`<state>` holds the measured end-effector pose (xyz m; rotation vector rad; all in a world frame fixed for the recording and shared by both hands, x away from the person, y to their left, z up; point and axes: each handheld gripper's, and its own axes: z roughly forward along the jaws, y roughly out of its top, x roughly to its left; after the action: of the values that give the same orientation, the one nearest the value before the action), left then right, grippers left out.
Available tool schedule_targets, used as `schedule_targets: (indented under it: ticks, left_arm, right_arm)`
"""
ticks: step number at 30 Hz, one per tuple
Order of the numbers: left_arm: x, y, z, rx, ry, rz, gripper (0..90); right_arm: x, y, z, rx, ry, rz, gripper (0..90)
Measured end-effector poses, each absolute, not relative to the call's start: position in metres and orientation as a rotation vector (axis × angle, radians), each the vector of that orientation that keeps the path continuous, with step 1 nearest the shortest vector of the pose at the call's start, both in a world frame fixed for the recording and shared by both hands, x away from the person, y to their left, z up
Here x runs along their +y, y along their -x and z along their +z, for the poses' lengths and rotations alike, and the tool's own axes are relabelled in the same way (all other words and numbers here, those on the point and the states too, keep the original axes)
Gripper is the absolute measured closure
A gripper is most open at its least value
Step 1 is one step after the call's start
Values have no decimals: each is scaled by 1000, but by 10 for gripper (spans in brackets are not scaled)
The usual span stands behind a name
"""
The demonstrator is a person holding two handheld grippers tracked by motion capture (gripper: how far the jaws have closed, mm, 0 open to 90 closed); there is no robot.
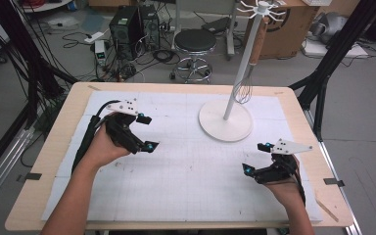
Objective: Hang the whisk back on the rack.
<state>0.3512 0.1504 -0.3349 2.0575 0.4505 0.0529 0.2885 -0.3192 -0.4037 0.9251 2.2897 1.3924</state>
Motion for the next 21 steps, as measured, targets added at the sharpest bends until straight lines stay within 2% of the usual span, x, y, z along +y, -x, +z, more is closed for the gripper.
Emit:
schedule_targets:
  ticks: [6, 21]
  left_arm:
    - [159, -341, -357, 500, -2056, 71, 16]
    - [180, -329, -378, 574, -2049, 142, 16]
  right_arm:
    - [-320, -289, -404, 2290, -931, 1385, 4]
    - [-318, -290, -408, 2311, -936, 1360, 4]
